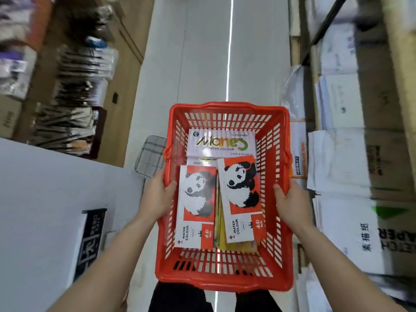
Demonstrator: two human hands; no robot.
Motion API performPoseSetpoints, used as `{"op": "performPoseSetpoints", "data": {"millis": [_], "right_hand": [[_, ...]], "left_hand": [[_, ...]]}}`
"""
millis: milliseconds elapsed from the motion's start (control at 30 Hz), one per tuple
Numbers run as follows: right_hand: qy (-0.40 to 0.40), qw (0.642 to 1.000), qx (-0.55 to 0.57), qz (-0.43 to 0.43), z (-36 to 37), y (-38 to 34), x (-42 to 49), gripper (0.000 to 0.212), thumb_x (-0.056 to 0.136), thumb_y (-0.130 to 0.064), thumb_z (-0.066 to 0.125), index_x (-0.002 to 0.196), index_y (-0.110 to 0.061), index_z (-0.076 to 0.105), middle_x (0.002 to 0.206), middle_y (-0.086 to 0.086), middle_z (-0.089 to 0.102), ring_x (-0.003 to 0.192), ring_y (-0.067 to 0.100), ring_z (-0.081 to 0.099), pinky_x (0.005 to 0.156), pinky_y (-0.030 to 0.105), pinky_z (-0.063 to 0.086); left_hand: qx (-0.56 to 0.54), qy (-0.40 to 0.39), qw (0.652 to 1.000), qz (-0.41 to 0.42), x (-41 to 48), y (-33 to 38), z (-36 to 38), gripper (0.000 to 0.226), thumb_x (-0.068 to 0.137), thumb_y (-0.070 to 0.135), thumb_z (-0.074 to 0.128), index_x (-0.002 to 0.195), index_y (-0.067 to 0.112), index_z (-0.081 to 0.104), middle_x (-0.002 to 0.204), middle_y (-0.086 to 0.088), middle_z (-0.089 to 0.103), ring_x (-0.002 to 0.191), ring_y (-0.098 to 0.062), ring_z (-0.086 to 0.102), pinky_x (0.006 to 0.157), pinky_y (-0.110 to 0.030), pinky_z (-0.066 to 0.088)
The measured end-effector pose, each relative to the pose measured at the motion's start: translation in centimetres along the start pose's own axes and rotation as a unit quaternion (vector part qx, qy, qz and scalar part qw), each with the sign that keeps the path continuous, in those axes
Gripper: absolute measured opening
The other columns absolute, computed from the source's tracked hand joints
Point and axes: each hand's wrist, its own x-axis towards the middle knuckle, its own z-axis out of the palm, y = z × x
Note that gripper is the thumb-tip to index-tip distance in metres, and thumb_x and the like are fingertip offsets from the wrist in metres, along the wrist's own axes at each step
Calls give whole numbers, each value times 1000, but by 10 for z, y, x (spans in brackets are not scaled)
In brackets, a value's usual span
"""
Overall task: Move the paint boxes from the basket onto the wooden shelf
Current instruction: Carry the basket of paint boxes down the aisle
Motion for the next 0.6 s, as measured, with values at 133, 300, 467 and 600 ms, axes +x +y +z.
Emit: {"op": "performPoseSetpoints", "data": {"millis": [133, 300, 467, 600], "right_hand": [[17, 999, -11, -37, -53, -69, 24, 34, 105, -22, 55, 131, -2, 63, 119, 17, 74, 108, 39, 69, 82, 31, 44], [45, 997, -30, -64, -84, -165, 86, 30, 105, -24, 54, 125, -4, 66, 115, 17, 75, 103, 39, 69, 76, 30, 41], [65, 995, -32, -68, -102, -269, 155, 32, 105, -29, 54, 124, -6, 65, 117, 14, 75, 103, 36, 71, 76, 31, 45], [63, 994, -21, -88, -114, -345, 225, 32, 105, -32, 52, 126, -10, 64, 115, 9, 76, 97, 29, 73, 79, 34, 53]], "left_hand": [[-37, 26, 999, 21, 22, 65, -41, 15, 94, 17, 61, 107, 23, 65, 86, 7, 72, 78, -13, 72, 64, -27, 53], [-91, 21, 994, 60, 94, 130, -95, 20, 95, 19, 65, 115, 18, 67, 96, 4, 75, 78, -6, 72, 68, -23, 57], [-85, 21, 992, 86, 188, 193, -151, 22, 94, 19, 65, 116, 19, 67, 95, 7, 74, 79, -7, 70, 66, -25, 52], [-96, 17, 992, 84, 270, 245, -190, 9, 92, 26, 65, 98, 34, 65, 87, 10, 76, 75, -15, 74, 73, -43, 61]]}}
